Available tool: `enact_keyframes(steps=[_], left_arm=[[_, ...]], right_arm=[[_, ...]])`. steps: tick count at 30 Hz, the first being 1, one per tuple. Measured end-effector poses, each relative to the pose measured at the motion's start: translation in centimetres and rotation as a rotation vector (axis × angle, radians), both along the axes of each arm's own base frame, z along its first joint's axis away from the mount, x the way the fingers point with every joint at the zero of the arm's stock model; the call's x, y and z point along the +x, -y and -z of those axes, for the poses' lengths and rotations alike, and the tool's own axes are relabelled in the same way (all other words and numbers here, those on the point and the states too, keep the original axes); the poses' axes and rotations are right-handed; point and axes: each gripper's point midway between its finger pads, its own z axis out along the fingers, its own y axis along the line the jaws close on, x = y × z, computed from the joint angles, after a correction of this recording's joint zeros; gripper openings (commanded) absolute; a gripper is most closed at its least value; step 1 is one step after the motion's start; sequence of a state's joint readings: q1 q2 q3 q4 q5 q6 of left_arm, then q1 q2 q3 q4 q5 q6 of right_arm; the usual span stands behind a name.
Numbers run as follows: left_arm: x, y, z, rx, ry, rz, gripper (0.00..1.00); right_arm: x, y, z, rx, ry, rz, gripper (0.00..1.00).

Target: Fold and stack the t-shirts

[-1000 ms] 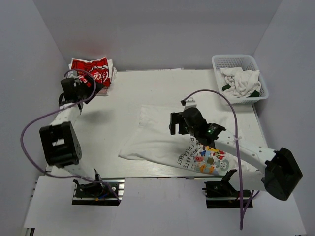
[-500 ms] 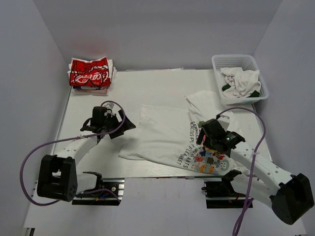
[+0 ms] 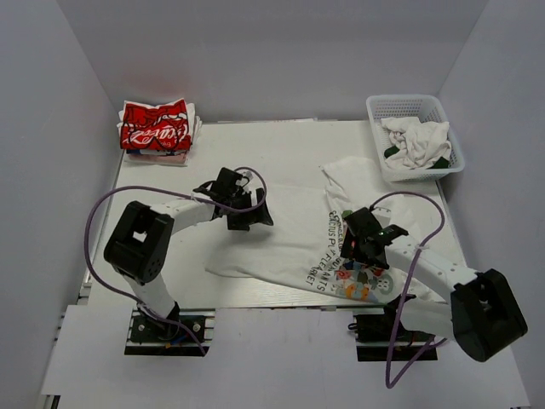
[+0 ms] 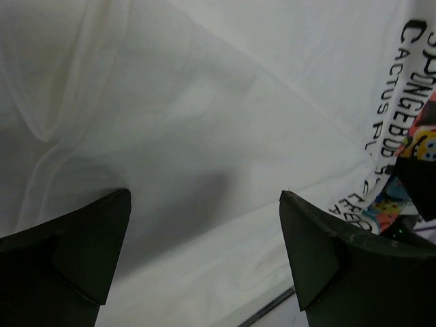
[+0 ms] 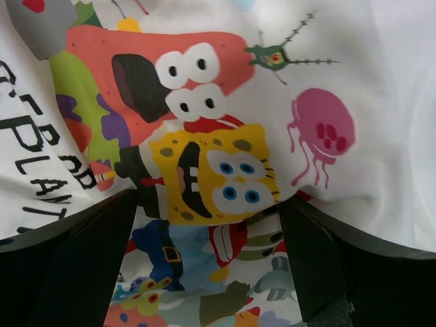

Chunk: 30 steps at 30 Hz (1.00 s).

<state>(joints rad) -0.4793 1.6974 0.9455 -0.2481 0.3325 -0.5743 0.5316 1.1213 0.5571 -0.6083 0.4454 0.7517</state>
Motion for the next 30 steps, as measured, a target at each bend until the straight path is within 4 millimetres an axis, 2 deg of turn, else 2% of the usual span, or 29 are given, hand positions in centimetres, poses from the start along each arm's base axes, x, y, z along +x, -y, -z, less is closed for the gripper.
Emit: enact_keyframes(steps=[1, 4, 13, 15, 20, 22, 24, 28, 30], left_arm=[[-0.2, 0.0, 0.4, 0.011, -0.018, 0.002, 0.99], [1.8, 0.2, 0.3, 0.044, 0.007, -0.012, 0.99], [5.6, -1.5, 0.8, 0.124, -0.023, -0.107, 0.99], [5.6, -2.4, 0.8, 0.138, -0.017, -0.129, 0.99], [4.4, -6.4, 0.8, 0.289, -0.010, -0.207, 0.99], [4.4, -7.6, -0.1, 0.335, 0.013, -0.233, 0.99], [5.2, -8.6, -1.6, 0.373, 0.059, -0.271, 0.99], [9.1, -9.7, -6.1, 0.393, 0.179, -0.364, 0.99], [11.1, -10.5, -7.9, 0.390, 0.230, -0.410, 0.99]], right_arm=[[0.2, -0.3, 0.4, 0.003, -0.008, -0.017, 0.90], [1.3, -1.8, 1.1, 0.025, -0.020, -0.094, 0.90], [9.6, -9.3, -0.2, 0.151, 0.061, -0.274, 0.90], [10.2, -10.1, -0.3, 0.166, 0.073, -0.296, 0.90], [10.1, -9.9, -1.2, 0.152, 0.091, -0.330, 0.90], [10.5, -9.9, -2.7, 0.150, 0.128, -0.340, 0.90], [11.6, -10.0, -4.9, 0.148, 0.192, -0.343, 0.90], [15.1, -10.3, -10.4, 0.137, 0.354, -0.311, 0.90], [16.6, -10.0, -12.2, 0.118, 0.407, -0.284, 0.90]])
